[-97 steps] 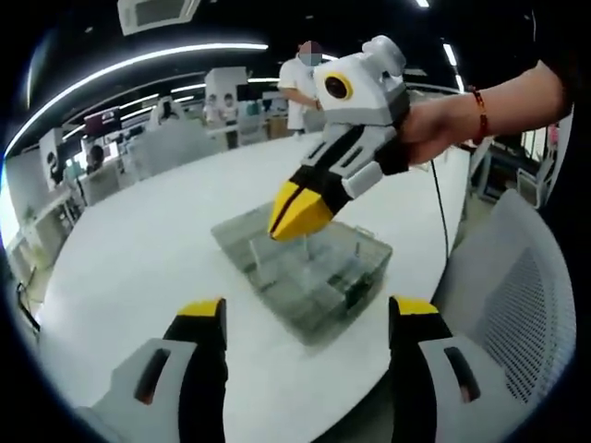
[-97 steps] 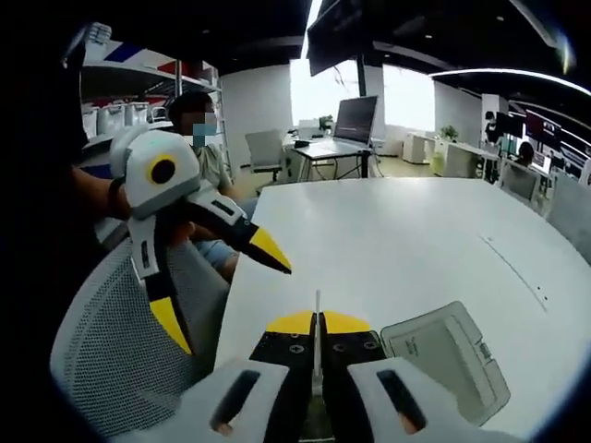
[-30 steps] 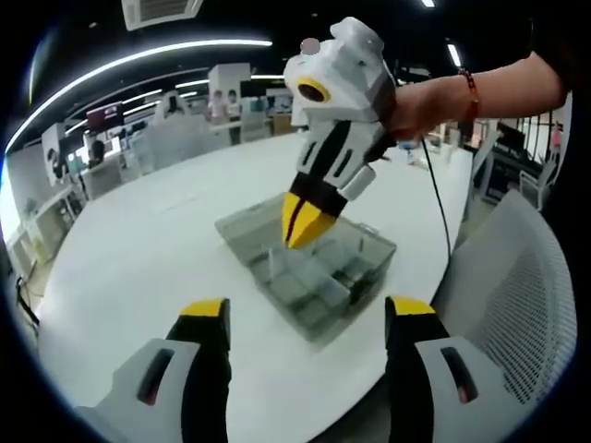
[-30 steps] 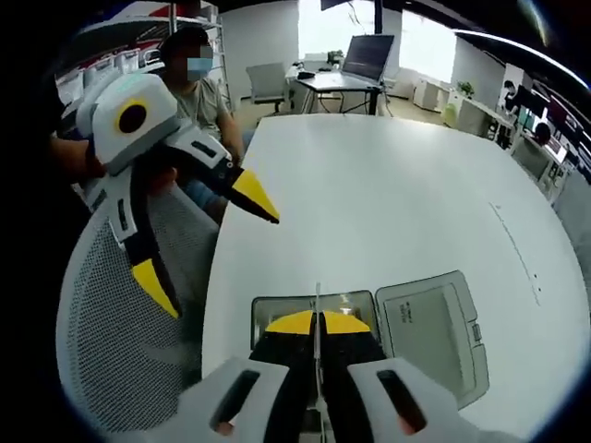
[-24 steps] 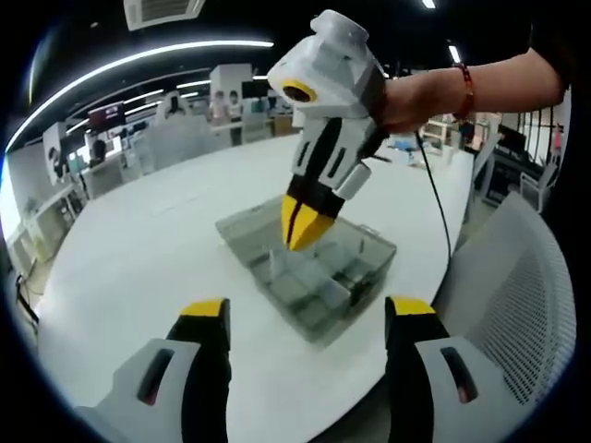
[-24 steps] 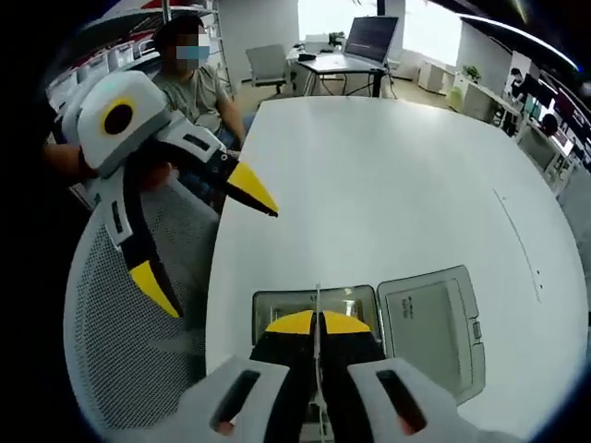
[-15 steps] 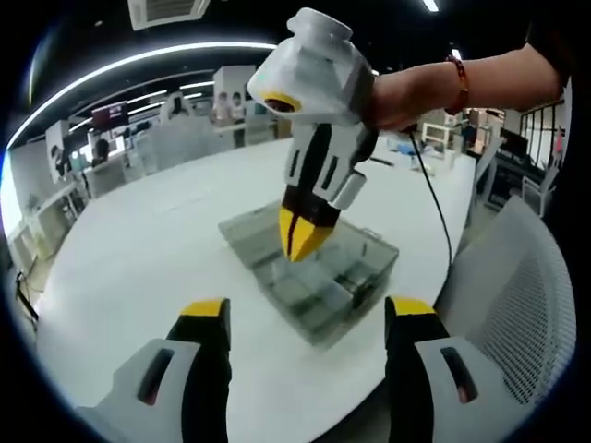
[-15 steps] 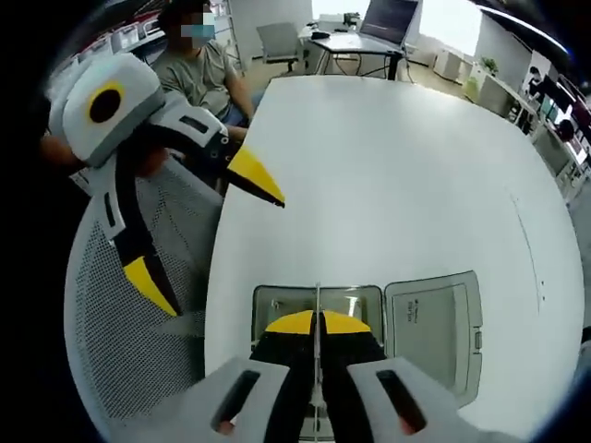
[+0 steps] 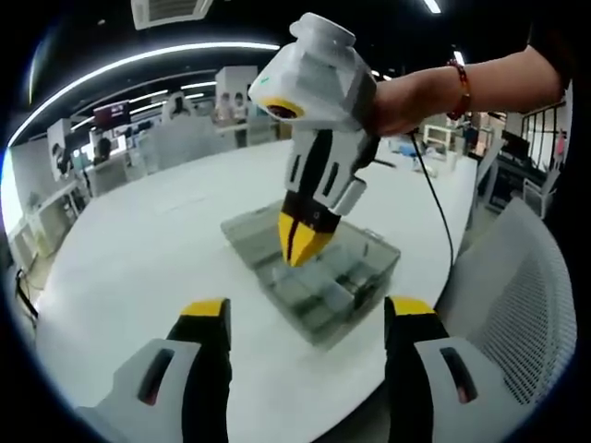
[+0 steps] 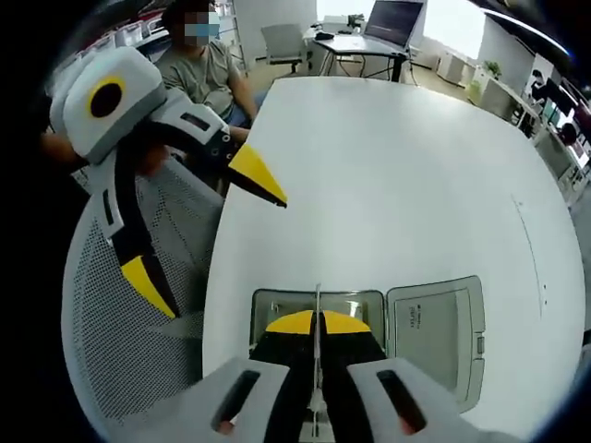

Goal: Insert the divider into the dual guide fixture by aligning both edges with the guide slots and pushing it downward to the bottom, including one-sided entry, uneven engagement, binding, and posture correction.

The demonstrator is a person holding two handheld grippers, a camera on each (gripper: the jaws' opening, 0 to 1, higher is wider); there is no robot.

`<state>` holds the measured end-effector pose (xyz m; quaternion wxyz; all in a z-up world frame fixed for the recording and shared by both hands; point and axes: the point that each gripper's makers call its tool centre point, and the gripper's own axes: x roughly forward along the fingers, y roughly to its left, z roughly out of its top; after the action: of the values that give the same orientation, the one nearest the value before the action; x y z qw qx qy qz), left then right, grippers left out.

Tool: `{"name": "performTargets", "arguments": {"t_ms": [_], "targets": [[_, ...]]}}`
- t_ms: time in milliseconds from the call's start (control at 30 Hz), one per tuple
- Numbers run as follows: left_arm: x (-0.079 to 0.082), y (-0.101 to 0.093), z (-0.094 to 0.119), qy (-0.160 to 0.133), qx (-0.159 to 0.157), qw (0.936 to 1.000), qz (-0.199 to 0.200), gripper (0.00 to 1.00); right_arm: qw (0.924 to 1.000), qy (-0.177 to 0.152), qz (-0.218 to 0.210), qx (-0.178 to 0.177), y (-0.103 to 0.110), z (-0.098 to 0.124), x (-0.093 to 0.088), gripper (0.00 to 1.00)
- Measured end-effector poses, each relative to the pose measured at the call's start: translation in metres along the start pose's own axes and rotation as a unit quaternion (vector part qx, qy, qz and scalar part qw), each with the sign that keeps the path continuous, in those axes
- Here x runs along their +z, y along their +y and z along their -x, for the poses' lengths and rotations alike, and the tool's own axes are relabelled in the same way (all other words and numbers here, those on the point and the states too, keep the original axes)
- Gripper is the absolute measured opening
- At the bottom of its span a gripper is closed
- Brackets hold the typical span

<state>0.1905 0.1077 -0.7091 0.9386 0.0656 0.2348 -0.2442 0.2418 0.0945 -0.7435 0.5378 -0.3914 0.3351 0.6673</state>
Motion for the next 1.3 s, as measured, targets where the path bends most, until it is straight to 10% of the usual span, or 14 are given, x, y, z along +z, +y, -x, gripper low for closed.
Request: {"name": "performTargets", "arguments": {"t_ms": [1300], "targets": [[-0.002,0.001,-0.001,0.005,-0.001,1.0000,0.002,0.66,0.9996,0.027,0.002,0.006,-0.001,-0.028,-0.017,0.00]]}}
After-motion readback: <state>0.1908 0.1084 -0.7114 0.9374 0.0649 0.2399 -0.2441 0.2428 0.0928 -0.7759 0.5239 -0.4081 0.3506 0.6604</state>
